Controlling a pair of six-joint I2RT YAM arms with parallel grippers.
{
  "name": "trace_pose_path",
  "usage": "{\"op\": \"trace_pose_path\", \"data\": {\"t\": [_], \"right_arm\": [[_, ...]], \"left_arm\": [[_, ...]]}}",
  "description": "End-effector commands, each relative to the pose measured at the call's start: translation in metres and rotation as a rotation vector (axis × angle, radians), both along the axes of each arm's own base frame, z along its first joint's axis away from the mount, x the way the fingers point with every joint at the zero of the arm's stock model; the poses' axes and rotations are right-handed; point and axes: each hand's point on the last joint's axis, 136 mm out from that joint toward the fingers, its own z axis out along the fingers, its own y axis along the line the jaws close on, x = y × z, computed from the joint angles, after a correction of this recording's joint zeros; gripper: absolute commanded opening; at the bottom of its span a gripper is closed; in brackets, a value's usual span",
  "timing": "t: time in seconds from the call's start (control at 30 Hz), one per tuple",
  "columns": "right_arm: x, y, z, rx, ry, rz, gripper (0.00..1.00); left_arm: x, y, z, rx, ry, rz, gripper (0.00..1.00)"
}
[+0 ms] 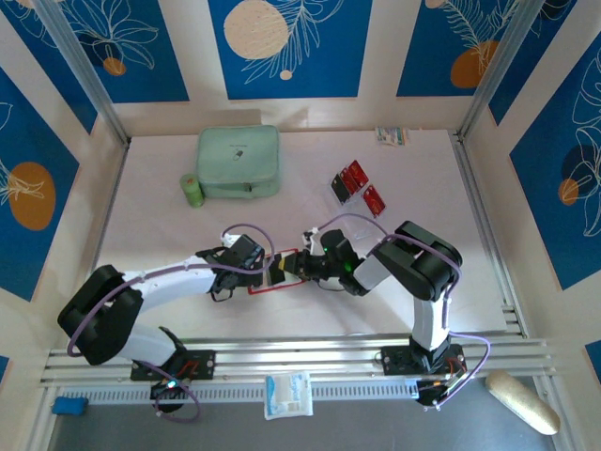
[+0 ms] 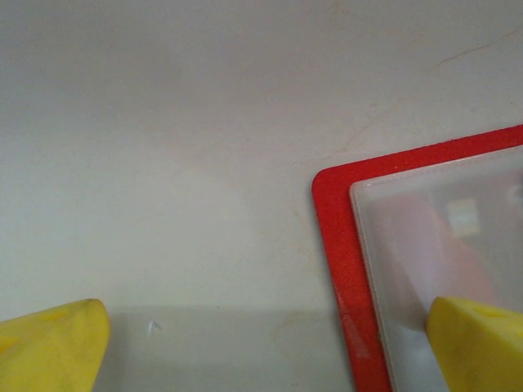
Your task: Put the credit cards into the card holder
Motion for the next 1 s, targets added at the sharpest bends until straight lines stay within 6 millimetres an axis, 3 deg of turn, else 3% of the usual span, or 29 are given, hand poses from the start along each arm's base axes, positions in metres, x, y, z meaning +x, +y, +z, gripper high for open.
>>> {"op": "trace_pose_path", "data": {"t": [0.0, 0.2, 0.4, 0.6, 0.97], "right_arm": [[-0.025, -0.015, -0.027, -0.152, 0.077, 0.08, 0.33], [-0.009, -0.043, 0.007, -0.287, -0.018, 0.092, 0.4], [0.0, -0.033, 0.029, -0.339, -0.071, 0.161, 0.27], [0.002, -0.015, 0.02, -0.38, -0.068, 0.223, 0.11], [-0.001, 0.001, -0.002, -0.43, -0.041, 0.273, 0.05]], "left_arm": [[-0.008, 0.014, -0.002, 0.042, 0.022, 0.019, 1.0], [-0.006, 0.012, 0.006, 0.021, 0.003, 0.021, 1.0], [-0.005, 0.014, 0.009, 0.023, -0.011, 0.031, 1.0], [-0.006, 0.019, 0.003, 0.042, -0.001, 0.038, 1.0], [-0.007, 0.021, 0.0, 0.05, 0.003, 0.038, 1.0]]}}
